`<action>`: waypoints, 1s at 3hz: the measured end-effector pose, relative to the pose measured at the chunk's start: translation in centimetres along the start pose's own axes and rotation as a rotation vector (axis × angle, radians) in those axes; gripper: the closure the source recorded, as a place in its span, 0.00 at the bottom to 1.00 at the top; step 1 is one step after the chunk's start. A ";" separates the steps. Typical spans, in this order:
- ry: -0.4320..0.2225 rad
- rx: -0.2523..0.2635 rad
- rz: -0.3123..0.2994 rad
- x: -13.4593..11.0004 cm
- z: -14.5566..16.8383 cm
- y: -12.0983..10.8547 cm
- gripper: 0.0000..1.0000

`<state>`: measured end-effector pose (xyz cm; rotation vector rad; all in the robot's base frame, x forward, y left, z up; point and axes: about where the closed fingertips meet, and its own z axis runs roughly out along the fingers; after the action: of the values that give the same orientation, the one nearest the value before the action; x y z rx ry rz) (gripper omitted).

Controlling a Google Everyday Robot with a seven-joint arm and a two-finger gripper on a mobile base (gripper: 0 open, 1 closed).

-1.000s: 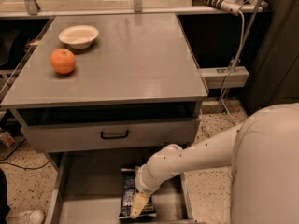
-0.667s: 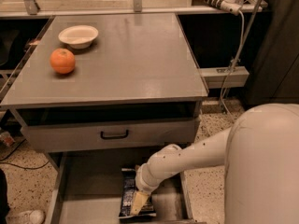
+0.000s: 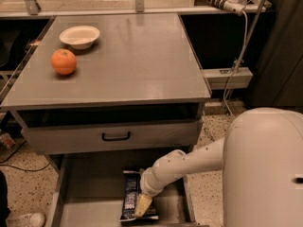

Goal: Pick blue chip bag from middle drawer and place on counter

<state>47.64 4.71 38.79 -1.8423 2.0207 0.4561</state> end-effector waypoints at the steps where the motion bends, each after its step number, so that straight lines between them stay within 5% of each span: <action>1: -0.003 -0.009 0.016 0.9 1.2 -0.1 0.00; 2: 0.012 -0.027 0.051 2.0 2.4 0.4 0.00; 3: 0.012 -0.027 0.052 2.0 2.4 0.4 0.19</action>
Offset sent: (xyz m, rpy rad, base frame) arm -0.0084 -0.0111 -0.0475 -0.0232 0.0882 -0.0673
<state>47.21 4.10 35.75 -1.8167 2.0843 0.4900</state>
